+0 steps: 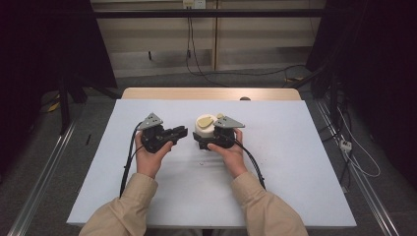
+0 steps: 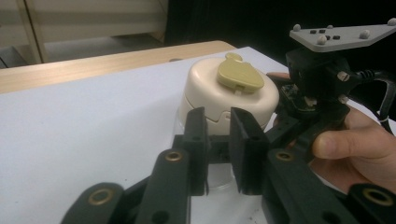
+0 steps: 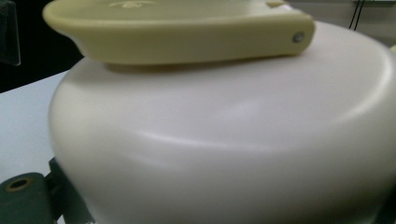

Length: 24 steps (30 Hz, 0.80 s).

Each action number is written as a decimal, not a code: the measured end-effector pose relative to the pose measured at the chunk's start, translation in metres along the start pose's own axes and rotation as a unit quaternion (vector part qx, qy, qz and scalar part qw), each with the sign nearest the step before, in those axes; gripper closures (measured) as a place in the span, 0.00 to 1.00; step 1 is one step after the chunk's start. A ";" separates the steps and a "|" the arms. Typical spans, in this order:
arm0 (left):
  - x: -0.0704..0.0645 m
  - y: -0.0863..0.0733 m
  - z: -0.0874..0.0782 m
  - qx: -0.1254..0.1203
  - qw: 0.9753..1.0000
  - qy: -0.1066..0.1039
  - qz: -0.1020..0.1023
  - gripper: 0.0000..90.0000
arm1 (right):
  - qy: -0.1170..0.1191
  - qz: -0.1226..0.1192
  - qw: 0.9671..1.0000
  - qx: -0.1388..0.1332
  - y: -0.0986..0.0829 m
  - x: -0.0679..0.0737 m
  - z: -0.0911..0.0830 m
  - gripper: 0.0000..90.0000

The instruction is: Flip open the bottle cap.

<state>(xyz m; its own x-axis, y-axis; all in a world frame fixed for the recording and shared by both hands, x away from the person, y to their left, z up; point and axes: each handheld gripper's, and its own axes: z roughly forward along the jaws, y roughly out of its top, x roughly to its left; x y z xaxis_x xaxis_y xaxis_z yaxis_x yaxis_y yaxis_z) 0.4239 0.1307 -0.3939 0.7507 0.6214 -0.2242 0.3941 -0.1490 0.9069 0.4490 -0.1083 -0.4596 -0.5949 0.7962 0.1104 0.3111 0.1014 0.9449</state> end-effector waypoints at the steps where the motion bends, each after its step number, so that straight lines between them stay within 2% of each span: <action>1: 0.000 0.001 0.001 0.002 1.000 0.003 0.003 0.88 | 0.000 0.000 1.000 0.000 0.000 0.000 0.000 0.07; 12: 0.000 0.005 0.013 0.017 1.000 -0.011 -0.003 1.00 | 0.000 0.000 1.000 0.001 0.000 0.000 0.000 0.07; 24: -0.006 0.011 0.025 0.030 0.999 -0.014 0.001 1.00 | 0.000 -0.001 1.000 0.002 0.000 0.000 0.000 0.07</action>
<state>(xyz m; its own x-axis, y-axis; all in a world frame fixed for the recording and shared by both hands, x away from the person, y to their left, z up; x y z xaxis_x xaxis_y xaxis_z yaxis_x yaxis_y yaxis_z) 0.4373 0.1063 -0.3911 0.7657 0.5992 -0.2339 0.4232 -0.1954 0.8847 0.4493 -0.1083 -0.4592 -0.5952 0.7961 0.1093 0.3136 0.1049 0.9437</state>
